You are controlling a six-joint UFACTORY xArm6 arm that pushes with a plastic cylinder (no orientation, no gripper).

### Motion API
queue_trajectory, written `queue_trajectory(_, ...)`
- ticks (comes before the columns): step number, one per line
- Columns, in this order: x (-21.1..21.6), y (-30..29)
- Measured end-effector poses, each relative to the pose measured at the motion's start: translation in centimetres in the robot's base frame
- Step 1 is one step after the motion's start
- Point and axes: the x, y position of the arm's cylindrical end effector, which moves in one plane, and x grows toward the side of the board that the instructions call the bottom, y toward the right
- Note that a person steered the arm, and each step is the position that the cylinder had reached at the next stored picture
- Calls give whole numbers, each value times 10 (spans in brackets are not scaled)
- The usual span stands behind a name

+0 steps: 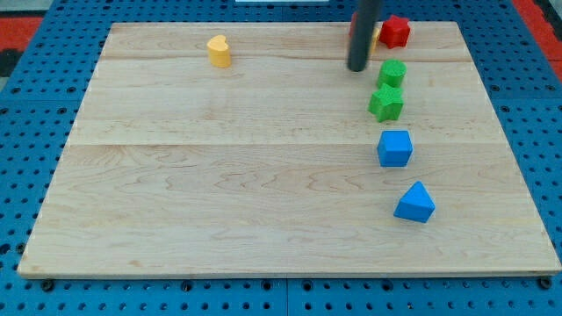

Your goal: Push the yellow heart towards the top right of the board

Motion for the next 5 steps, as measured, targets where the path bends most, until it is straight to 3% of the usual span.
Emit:
queue_trajectory(2,12,-175)
queue_trajectory(3,-20,-216)
queue_trajectory(5,-55,-61)
